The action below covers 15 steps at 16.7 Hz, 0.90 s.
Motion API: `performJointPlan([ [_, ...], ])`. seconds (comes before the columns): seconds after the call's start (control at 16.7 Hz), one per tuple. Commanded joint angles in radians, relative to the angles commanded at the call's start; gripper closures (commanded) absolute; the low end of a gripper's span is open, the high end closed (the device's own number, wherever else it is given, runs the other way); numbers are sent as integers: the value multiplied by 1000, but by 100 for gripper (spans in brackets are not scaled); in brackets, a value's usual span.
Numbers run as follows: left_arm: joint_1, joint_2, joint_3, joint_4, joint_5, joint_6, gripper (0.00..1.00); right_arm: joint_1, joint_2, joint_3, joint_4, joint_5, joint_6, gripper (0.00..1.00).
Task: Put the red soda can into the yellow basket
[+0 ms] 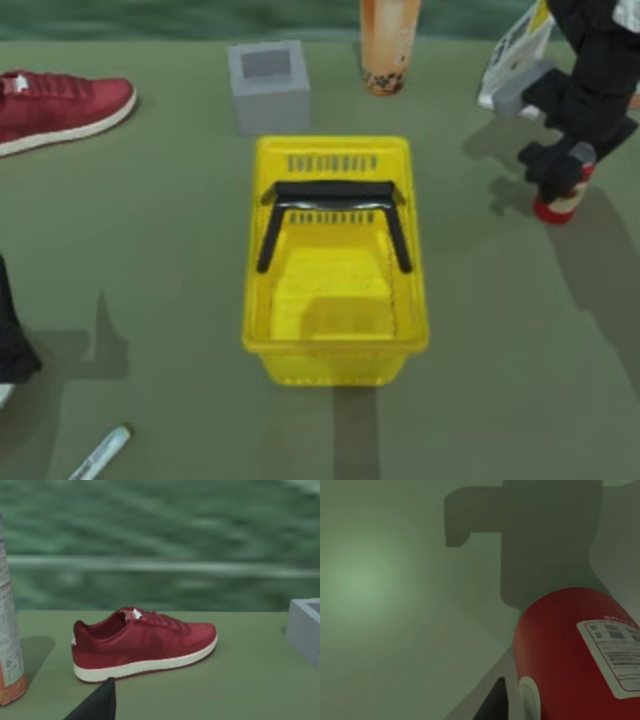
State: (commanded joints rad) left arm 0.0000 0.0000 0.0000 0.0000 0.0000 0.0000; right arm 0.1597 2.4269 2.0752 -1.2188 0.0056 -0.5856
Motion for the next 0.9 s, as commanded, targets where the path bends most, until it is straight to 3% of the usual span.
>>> performJointPlan([
  [0.3,0,0,0,0,0,0,0,0,0,0,0,0,0,98],
  [0.9,0,0,0,0,0,0,0,-3,-1,0,0,0,1,100],
])
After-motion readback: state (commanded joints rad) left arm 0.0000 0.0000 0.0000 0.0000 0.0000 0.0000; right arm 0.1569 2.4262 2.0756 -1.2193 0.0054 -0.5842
